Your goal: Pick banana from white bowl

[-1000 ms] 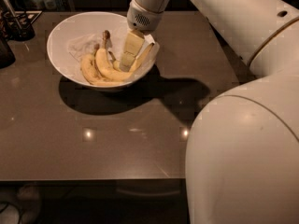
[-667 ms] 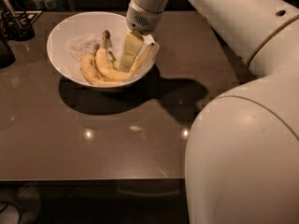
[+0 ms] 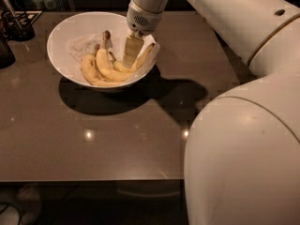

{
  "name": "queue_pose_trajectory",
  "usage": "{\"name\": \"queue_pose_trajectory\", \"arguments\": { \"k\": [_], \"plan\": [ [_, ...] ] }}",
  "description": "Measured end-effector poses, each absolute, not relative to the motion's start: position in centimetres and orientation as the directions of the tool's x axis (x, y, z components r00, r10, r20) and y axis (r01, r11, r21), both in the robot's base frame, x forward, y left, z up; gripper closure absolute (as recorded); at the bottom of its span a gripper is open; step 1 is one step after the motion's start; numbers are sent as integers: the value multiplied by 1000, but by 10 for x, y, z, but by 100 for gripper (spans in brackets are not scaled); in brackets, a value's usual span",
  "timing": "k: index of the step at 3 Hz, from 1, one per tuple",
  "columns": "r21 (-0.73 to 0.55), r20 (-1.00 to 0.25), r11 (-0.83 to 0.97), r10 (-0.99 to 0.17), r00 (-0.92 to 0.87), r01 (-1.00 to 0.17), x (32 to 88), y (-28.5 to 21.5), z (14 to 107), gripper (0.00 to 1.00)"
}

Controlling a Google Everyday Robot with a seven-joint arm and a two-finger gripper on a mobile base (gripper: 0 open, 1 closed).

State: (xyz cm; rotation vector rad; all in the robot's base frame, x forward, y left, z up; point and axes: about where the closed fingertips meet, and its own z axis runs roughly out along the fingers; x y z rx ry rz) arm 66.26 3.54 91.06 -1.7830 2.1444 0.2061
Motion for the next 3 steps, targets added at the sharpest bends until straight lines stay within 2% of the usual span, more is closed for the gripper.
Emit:
{"name": "queue_pose_trajectory", "arguments": {
  "k": [3],
  "plan": [
    [-119, -302, 217, -938, -173, -969, 668, 24, 902, 43]
  ]
}}
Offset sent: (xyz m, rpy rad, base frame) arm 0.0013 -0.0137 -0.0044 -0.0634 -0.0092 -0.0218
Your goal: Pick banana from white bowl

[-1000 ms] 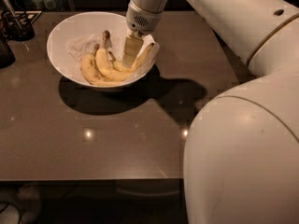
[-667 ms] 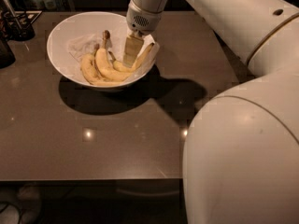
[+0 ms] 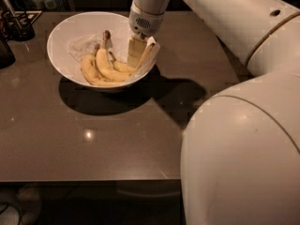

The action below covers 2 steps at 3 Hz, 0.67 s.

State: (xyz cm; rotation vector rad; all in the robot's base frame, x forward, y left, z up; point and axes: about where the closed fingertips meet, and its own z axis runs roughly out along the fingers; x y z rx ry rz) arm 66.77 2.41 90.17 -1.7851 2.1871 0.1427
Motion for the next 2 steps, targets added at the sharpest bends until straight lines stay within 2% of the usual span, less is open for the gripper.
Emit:
{"name": "queue_pose_trajectory", "arguments": {
  "k": [2],
  "plan": [
    [-108, -256, 216, -949, -183, -970, 674, 19, 884, 42]
  ]
}}
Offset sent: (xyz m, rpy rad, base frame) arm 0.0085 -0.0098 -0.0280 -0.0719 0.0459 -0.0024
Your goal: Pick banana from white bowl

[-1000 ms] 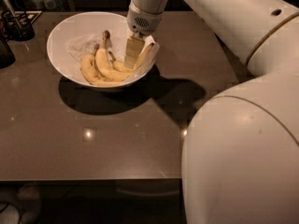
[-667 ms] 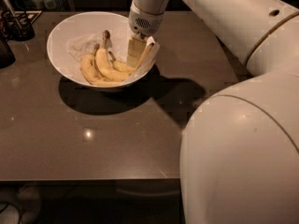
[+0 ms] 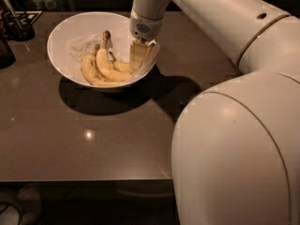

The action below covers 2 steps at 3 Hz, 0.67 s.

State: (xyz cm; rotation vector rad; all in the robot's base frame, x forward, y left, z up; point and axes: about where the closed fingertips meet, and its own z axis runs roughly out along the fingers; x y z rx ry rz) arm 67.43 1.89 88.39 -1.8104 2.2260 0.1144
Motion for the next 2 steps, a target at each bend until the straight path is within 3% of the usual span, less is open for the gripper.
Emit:
{"name": "queue_pose_trajectory", "arguments": {
  "k": [2],
  "plan": [
    [-90, -235, 208, -955, -182, -974, 676, 19, 874, 41]
  ]
}}
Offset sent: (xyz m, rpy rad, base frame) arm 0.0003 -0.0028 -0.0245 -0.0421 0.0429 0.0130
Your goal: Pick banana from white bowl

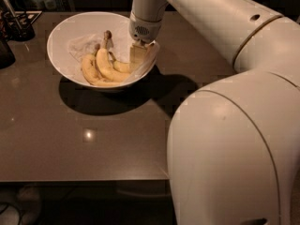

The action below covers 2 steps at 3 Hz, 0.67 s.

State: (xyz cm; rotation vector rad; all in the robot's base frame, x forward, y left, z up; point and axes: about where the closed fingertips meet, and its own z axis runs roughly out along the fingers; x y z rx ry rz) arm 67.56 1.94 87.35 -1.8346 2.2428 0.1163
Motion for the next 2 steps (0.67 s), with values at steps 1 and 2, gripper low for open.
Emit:
{"name": "queue_pose_trajectory", "arguments": {
  "k": [1, 2],
  "plan": [
    [-89, -233, 205, -956, -180, -975, 676, 20, 872, 59],
    [-98, -234, 191, -958, -164, -977, 674, 21, 868, 83]
  ]
}}
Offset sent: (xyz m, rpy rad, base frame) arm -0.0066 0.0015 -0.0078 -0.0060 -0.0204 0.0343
